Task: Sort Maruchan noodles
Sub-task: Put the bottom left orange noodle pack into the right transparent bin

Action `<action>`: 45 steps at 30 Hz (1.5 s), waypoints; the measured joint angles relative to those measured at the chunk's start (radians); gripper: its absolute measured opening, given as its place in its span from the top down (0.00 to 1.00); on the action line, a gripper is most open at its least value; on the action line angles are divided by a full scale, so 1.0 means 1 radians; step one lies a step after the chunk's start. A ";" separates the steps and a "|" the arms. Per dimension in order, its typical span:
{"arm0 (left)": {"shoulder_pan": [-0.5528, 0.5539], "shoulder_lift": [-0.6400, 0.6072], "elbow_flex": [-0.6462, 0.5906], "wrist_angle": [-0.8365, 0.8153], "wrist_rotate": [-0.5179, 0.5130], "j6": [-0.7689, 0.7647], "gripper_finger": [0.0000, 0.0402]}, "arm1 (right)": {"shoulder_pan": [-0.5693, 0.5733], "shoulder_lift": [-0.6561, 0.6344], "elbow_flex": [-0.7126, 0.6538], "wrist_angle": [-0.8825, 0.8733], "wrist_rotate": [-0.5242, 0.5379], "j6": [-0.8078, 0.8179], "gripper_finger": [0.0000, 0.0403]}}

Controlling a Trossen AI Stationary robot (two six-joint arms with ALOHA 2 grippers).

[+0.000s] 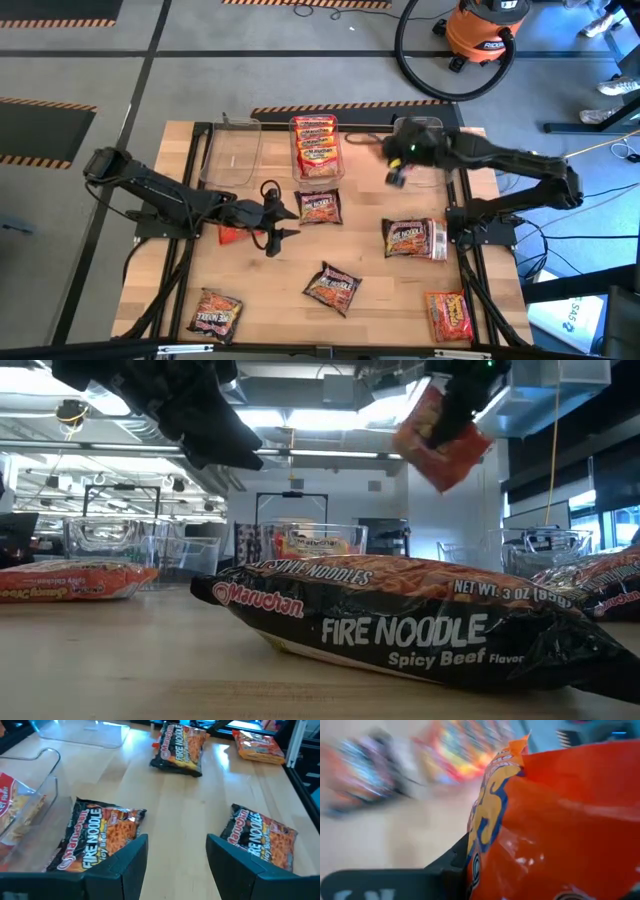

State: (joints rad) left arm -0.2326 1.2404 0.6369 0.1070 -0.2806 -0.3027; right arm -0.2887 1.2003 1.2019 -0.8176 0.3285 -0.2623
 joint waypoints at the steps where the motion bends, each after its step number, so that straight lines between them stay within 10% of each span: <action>1: 0.000 0.000 0.000 -0.001 0.000 0.000 0.52 | -0.032 0.000 0.016 -0.023 0.024 -0.045 0.72; 17: 0.004 0.000 0.000 -0.002 0.012 0.088 0.52 | -0.577 0.125 -0.002 -0.076 -0.184 -0.484 0.71; 30: 0.132 0.001 0.000 -0.002 0.184 0.209 0.52 | -0.611 0.296 -0.002 -0.197 -0.116 -0.635 0.71; 45: 0.141 0.001 0.000 -0.002 0.228 0.200 0.52 | -0.610 0.409 -0.002 -0.187 -0.123 -0.450 0.71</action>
State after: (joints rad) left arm -0.0919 1.2411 0.6369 0.1053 -0.0525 -0.1024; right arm -0.8983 1.6098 1.2003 -1.0051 0.2052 -0.7120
